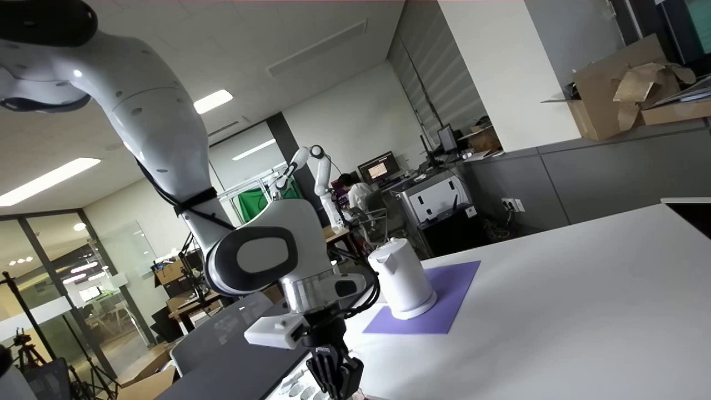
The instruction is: Press the main switch on the adapter cord
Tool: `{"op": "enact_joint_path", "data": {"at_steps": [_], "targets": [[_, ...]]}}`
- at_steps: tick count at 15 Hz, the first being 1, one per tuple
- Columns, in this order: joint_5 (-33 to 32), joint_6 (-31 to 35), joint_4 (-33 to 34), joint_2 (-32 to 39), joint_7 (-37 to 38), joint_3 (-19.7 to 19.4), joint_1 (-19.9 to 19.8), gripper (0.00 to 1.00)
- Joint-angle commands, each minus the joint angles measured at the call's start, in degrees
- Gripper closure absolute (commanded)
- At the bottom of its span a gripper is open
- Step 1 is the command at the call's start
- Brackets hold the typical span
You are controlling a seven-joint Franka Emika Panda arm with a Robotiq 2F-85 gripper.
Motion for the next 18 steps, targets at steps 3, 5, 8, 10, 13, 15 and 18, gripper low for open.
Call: {"op": "enact_joint_path", "data": {"at_steps": [3,5,8,10,13,15,18], "targets": [[-0.89,7.58,-0.16,2.68,1.90,0.40,-1.20,1.00],[-0.69,10.42,-0.48,3.28,1.45,1.20,-2.13,1.00],[-0.66,14.36,-0.91,4.34,1.17,2.92,-3.81,1.00],[-0.84,16.78,-1.24,4.92,1.18,4.08,-4.95,1.00],[-1.42,20.63,-2.15,5.19,1.08,5.76,-6.80,1.00],[-1.91,23.20,-2.61,5.78,1.34,6.23,-7.22,1.00],[-2.96,24.85,-2.66,6.81,1.56,6.29,-7.55,1.00]]}}
